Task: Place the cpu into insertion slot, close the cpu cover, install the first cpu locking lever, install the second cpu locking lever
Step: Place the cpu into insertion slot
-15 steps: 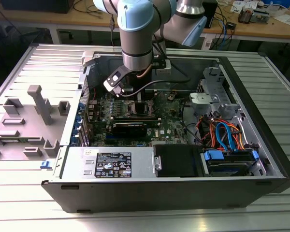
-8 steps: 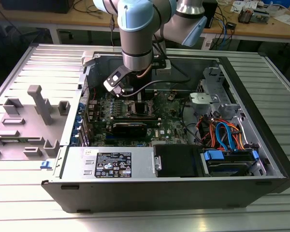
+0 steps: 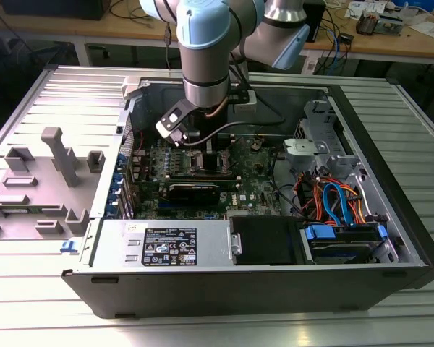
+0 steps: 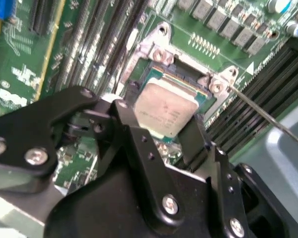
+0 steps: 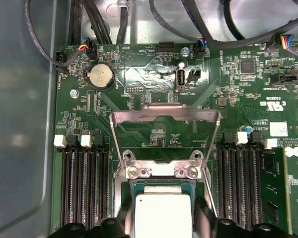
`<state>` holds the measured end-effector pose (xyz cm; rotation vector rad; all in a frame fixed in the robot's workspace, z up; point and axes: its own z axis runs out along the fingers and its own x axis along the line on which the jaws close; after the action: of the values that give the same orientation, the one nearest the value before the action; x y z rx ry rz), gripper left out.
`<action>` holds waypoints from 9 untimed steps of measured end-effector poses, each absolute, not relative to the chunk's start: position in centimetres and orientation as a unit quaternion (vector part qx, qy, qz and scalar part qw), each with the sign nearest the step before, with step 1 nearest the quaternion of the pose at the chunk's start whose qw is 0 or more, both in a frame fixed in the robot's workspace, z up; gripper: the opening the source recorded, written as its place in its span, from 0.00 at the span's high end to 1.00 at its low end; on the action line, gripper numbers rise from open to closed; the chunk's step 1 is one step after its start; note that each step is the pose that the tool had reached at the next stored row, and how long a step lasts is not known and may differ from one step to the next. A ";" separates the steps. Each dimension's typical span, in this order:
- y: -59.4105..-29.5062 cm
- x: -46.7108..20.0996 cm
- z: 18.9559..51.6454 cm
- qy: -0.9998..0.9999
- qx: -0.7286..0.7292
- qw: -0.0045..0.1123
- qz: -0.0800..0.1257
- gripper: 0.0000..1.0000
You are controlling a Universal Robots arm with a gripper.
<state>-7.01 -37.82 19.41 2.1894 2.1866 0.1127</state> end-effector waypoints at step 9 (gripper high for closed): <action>-37.8 -7.0 19.5 0.706 0.707 0.023 0.036 0.39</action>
<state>-7.00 -37.83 19.47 2.1893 2.1864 0.1115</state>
